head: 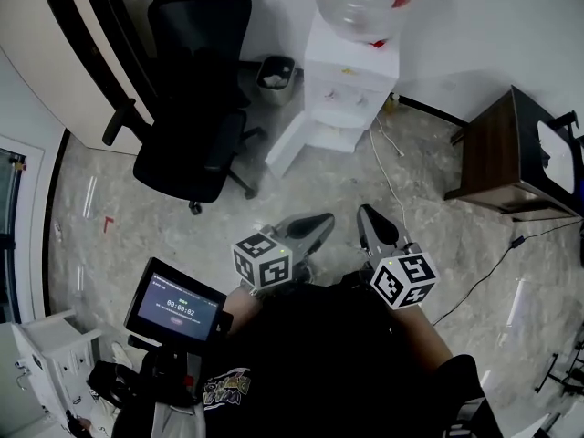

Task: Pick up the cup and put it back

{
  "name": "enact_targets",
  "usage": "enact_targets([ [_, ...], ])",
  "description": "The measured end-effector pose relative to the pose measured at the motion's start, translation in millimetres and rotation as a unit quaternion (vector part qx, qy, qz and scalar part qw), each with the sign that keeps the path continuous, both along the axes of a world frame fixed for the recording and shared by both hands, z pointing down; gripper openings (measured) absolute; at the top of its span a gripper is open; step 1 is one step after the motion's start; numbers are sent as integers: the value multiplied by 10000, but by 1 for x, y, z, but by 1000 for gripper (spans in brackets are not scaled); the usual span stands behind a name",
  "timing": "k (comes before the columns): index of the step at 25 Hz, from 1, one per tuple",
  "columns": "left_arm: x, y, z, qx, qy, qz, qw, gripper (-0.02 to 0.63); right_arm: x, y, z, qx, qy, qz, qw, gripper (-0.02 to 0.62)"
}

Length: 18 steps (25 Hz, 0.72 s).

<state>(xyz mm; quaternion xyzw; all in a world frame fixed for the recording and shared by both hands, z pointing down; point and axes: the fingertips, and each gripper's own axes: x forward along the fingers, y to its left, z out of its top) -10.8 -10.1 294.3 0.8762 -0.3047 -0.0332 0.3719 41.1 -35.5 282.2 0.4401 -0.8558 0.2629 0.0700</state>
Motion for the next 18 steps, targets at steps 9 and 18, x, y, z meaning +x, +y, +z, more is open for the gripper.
enact_targets([
  [9,10,-75,23,-371,-239,-513,9977,4,24,-91,40,-338,165,-454,9983,17],
  [18,78,-108,75,-836,-724,-1319,9851,3,73,-158,131,-596,531,-1818,9801,25],
])
